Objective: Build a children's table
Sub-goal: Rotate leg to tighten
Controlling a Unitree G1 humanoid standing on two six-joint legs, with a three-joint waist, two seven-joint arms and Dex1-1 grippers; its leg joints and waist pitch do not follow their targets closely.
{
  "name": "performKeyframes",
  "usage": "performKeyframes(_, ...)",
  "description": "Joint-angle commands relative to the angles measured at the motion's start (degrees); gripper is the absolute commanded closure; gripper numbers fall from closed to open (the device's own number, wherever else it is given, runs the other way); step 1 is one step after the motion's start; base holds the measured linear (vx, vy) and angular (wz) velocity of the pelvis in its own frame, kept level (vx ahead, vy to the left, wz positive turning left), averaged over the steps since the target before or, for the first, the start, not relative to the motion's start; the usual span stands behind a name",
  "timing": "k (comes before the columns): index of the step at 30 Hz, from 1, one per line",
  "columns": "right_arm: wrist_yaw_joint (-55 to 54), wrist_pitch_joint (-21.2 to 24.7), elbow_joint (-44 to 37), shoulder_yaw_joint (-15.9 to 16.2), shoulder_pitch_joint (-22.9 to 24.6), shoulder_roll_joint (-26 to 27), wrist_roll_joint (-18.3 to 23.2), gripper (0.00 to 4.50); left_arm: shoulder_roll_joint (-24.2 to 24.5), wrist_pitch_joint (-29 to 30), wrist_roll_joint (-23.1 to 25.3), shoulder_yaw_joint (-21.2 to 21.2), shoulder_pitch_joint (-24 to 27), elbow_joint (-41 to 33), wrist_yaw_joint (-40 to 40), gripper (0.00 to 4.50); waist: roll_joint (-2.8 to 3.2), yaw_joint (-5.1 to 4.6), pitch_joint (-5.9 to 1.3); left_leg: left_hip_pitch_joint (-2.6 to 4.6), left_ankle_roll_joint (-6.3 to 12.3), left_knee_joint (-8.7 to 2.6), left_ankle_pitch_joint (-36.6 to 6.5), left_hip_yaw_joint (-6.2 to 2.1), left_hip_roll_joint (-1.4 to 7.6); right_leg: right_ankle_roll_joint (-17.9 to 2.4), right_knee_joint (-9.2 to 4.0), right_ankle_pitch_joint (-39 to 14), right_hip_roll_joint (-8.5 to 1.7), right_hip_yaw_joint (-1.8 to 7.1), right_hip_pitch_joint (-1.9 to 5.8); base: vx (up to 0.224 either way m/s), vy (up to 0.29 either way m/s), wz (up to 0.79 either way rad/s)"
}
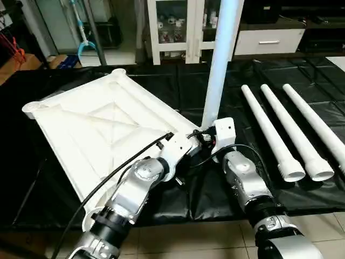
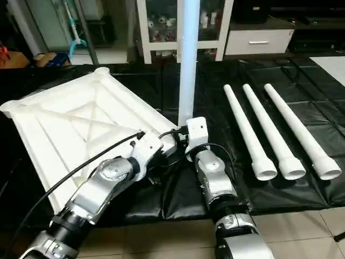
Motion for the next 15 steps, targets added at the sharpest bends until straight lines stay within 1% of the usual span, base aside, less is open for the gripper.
performKeyframes(1, 5.01, 0.12, -2.64, 1.0, 0.38, 1.58, 3.04, 0.91, 0.5, -1.8, -0.09, -0.57, 1.04, 1.79, -0.94, 4.5, -0.74, 0.08, -2.66, 1.27, 0.81, -5.67, -22.23, -2.61, 4.72, -10.57, -4.48, -14.56, -3.16, 1.29, 0.51, 0.0, 0.0, 0.0)
performKeyframes(2, 9.56, 1.41, -5.22, 1.01, 0.98, 0.64, 4.81, 0.82, 1.79, -2.06, 0.03, -1.09, 1.71, 0.95, -2.55, 4.5, -0.77, 0.19, -2.68, 1.23, 1.36, -5.61, -21.39, -2.55, 4.7, -10.65, -4.53, -14.18, -3.17, 1.29, 0.55, 0.0, 0.0, 0.0)
performKeyframes(3, 10.3, 1.63, -5.64, 1.03, 1.09, 0.45, 5.09, 0.68, 2.01, -2.09, 0.06, -1.19, 1.82, 0.8, -2.79, 4.5, -0.75, 0.29, -2.73, 1.25, 1.6, -5.6, -20.97, -2.6, 4.73, -10.58, -4.48, -14.07, -3.12, 1.26, 0.58, 0.0, 0.0, 0.0)
performKeyframes(5, 14.52, 3.25, -8.05, 1.16, 1.83, -0.88, 6.59, 0.51, 3.28, -2.4, 0.05, -1.83, 2.54, -0.16, -4.31, 4.5, -0.73, 0.27, -2.91, 0.92, 2.53, -5.51, -18.44, -2.58, 4.84, -11.24, -4.08, -11.63, -3.08, 1.18, 0.91, 0.0, 0.0, 0.0)
performKeyframes(6, 14.83, 3.38, -8.21, 1.15, 1.88, -0.99, 6.69, 0.46, 3.36, -2.42, 0.03, -1.88, 2.6, -0.24, -4.43, 4.5, -0.67, 0.32, -2.96, 0.93, 3.03, -5.42, -17.07, -2.51, 4.87, -11.78, -3.96, -10.14, -3.12, 1.14, 0.98, 0.0, 0.0, 0.0)
performKeyframes(7, 17.4, 4.26, -9.49, 1.42, 2.31, -2.28, 7.18, 0.37, 4.06, -2.64, -0.21, -2.3, 3.14, -0.98, -5.57, 4.5, -0.56, 0.41, -3.02, 1.08, 3.2, -5.31, -16.33, -2.43, 4.88, -12.12, -3.92, -9.23, -3.1, 1.14, 0.89, 0.0, 0.0, 0.0)
performKeyframes(8, 20.12, 5.14, -10.89, 1.75, 2.79, -3.89, 7.53, 0.23, 4.83, -2.56, -0.51, -2.73, 3.85, -1.97, -6.79, 4.5, -0.66, 0.59, -3.11, 1.12, 3.76, -5.12, -14.86, -2.37, 4.87, -12.69, -3.72, -7.14, -3.0, 1.05, 1.12, 0.0, 0.0, 0.0)
performKeyframes(9, 20.87, 5.36, -11.25, 1.82, 2.91, -4.32, 7.6, 0.12, 5.05, -2.5, -0.61, -2.85, 4.06, -2.28, -7.11, 4.5, -0.6, 0.66, -3.22, 0.99, 4.54, -4.9, -12.9, -2.31, 4.89, -13.4, -3.39, -4.58, -3.05, 1.01, 1.31, 0.0, 0.0, 0.0)
performKeyframes(10, 22.71, 5.77, -11.78, 2.2, 3.04, -5.88, 7.4, 0.07, 5.85, -3.26, -0.79, -3.55, 4.7, -3.3, -8.51, 4.5, -0.51, 0.7, -3.25, 0.94, 5.05, -4.85, -11.93, -2.28, 4.88, -13.65, -3.27, -3.46, -3.06, 0.98, 1.37, 0.0, 0.0, 0.0)
performKeyframes(11, 24.79, 6.18, -12.17, 2.63, 3.11, -7.63, 7.13, 0.03, 6.81, -4.23, -1.14, -4.51, 5.56, -4.75, -10.45, 4.5, -0.55, 0.84, -3.29, 0.95, 6.02, -4.64, -10.23, -2.25, 4.86, -14.01, -3.15, -1.83, -3.03, 0.9, 1.46, 0.0, 0.0, 0.0)
performKeyframes(12, 26.92, 6.66, -12.56, 3.07, 3.17, -9.22, 7.07, 0.03, 7.68, -4.96, -1.66, -5.43, 6.43, -6.33, -12.51, 4.5, -0.4, 1.0, -3.34, 1.03, 6.36, -4.55, -9.77, -2.27, 4.91, -14.2, -3.05, -1.26, -3.08, 0.87, 1.47, 0.0, 0.0, 0.0)
performKeyframes(13, 28.4, 7.06, -12.83, 3.32, 3.22, -10.02, 7.24, 0.03, 8.13, -5.16, -1.99, -5.92, 6.88, -7.25, -13.64, 4.5, -0.43, 1.21, -3.39, 1.17, 6.96, -4.38, -8.94, -2.13, 4.97, -14.74, -2.97, -0.17, -3.07, 0.89, 1.43, 0.0, 0.0, 0.0)
performKeyframes(14, 30.0, 7.35, -13.14, 3.62, 3.27, -10.86, 7.38, 0.03, 8.54, -5.09, -2.44, -6.38, 7.33, -8.23, -14.76, 4.5, -0.41, 1.71, -3.44, 1.49, 7.18, -4.26, -8.6, -2.04, 5.03, -15.24, -2.89, 0.38, -2.97, 0.85, 1.37, 0.0, 0.0, 0.0)
performKeyframes(15, 31.72, 7.9, -13.72, 3.96, 3.44, -11.69, 7.51, 0.03, 8.9, -4.76, -2.86, -6.75, 7.76, -9.19, -15.78, 4.5, -0.31, 2.06, -3.5, 1.76, 7.19, -4.16, -8.35, -1.9, 5.04, -15.38, -2.85, 0.75, -2.94, 0.92, 1.15, 0.0, 0.0, 0.0)
